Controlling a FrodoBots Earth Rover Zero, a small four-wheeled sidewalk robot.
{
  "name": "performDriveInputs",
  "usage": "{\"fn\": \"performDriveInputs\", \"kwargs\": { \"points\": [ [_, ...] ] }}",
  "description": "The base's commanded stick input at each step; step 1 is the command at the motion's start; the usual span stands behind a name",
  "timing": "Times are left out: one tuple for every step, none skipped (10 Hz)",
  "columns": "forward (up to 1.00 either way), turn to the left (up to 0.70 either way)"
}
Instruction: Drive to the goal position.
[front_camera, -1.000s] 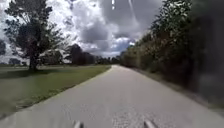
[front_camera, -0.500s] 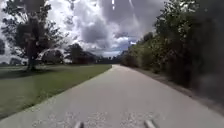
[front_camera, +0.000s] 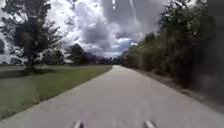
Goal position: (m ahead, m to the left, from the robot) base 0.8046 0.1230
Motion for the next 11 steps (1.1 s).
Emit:
{"fn": "performDriveInputs", "kwargs": {
  "points": [
    [0.70, 0.03],
    [0.70, 0.04],
    [0.70, 0.04],
    [0.70, 0.04],
    [0.70, 0.04],
    [0.70, 0.04],
    [0.70, 0.04],
    [0.70, 0.04],
    [0.70, 0.05],
    [0.70, 0.05],
    [0.70, 0.05]
  ]
}}
